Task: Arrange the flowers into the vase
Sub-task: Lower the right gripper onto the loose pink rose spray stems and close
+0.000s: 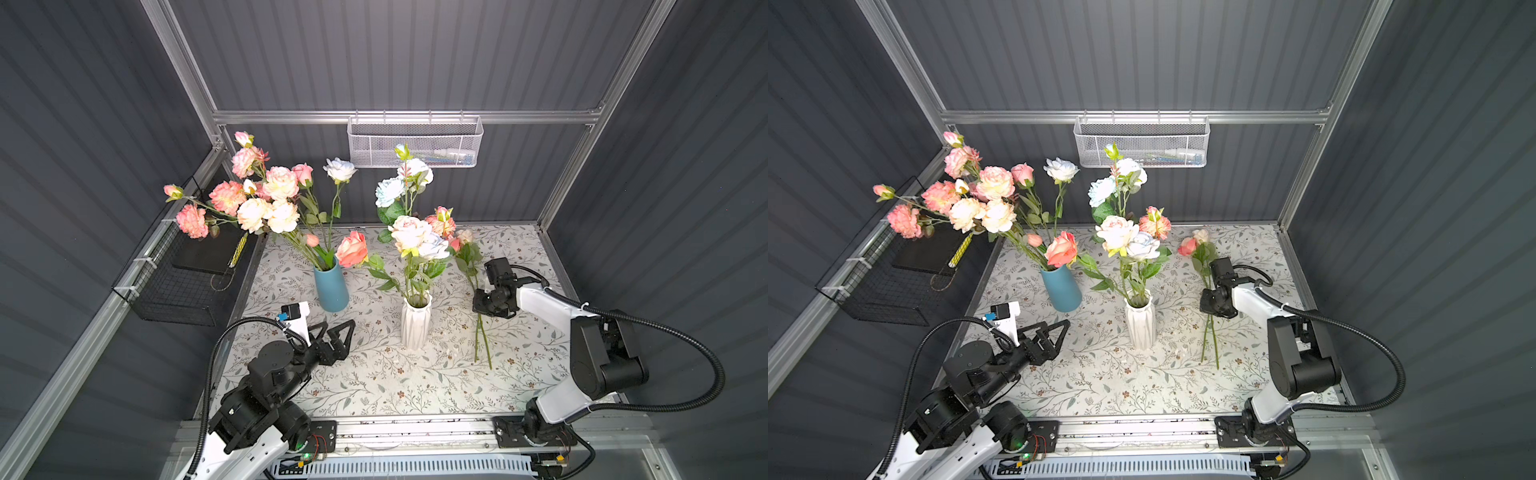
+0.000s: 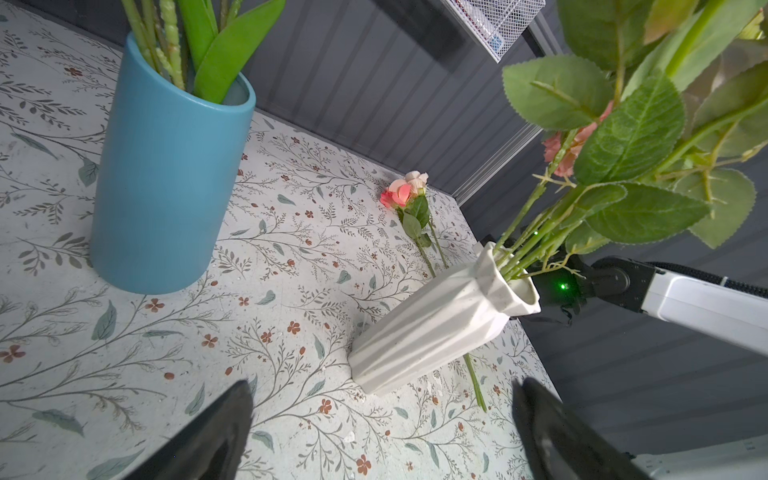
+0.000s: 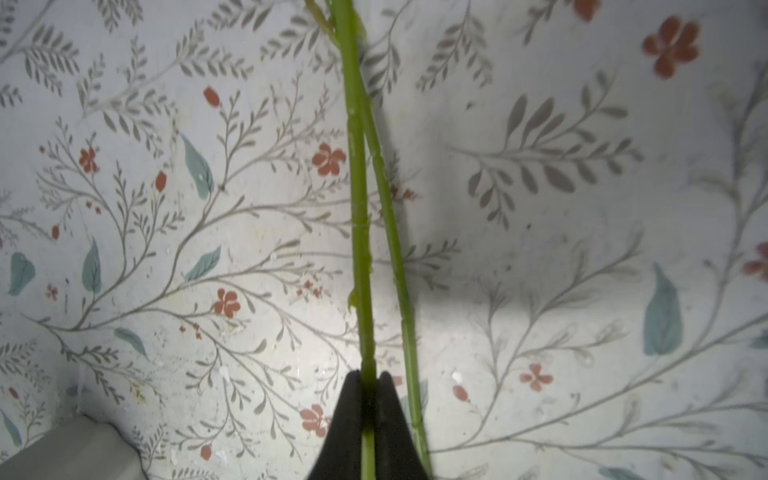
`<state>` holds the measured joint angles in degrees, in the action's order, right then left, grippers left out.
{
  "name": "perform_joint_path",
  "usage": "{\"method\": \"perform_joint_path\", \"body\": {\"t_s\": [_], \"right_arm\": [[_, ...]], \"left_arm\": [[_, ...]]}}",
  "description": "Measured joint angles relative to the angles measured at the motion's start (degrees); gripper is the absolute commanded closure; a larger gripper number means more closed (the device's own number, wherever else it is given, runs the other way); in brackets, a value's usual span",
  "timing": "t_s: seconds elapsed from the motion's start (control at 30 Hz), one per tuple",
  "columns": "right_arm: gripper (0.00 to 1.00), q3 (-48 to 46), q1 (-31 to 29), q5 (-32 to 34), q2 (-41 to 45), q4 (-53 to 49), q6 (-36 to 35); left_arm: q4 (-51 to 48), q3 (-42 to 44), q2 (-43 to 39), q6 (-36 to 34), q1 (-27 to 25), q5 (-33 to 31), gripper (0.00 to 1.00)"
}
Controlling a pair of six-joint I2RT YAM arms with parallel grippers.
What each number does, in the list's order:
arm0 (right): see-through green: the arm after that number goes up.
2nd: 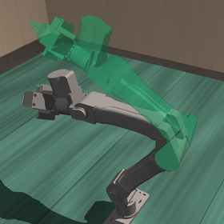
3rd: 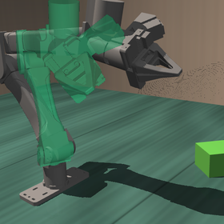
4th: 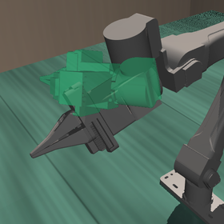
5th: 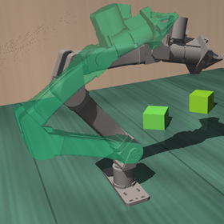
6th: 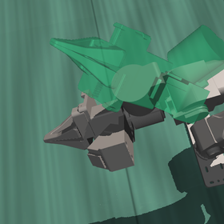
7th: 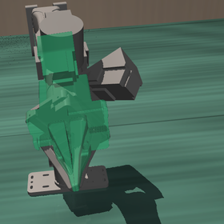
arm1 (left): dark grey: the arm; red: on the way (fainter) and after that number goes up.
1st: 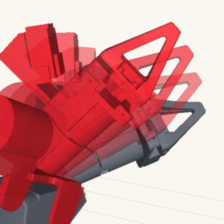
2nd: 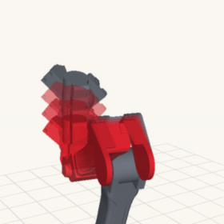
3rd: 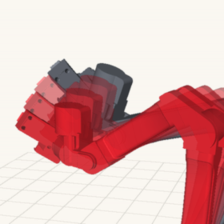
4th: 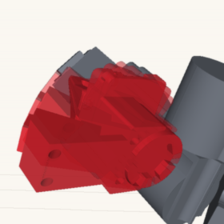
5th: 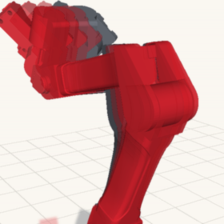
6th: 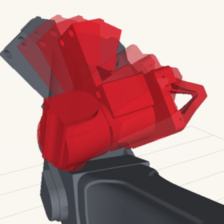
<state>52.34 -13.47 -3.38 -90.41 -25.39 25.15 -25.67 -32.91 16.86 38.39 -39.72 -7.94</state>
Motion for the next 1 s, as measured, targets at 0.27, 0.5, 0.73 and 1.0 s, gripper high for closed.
{"method": "perform_joint_path", "body": {"t_s": [0.27, 0.5, 0.73, 1.0], "right_arm": [[0.63, -3.3, -1.2, -0.52, 1.81, 1.6, 1.88], [0.7, 7.48, -0.44, 2.34, -4.55, 0.9, 0.2], [0.72, 17.46, 1.99, 4.46, -14.78, -1.38, -1.44], [0.73, 23.67, 2.45, 5.03, -21.77, -5.42, -2.45]], "left_arm": [[-0.02, 0.31, -0.37, 0.02, 0.0, 0.0, 0.0], [-0.04, 0.31, -0.55, 0.02, 0.0, 0.0, 0.0], [-0.13, 0.31, -1.4, 0.04, 0.0, 0.0, 0.0], [-1.07, 0.31, -2.43, 0.02, 0.0, -0.28, 0.0]]}}
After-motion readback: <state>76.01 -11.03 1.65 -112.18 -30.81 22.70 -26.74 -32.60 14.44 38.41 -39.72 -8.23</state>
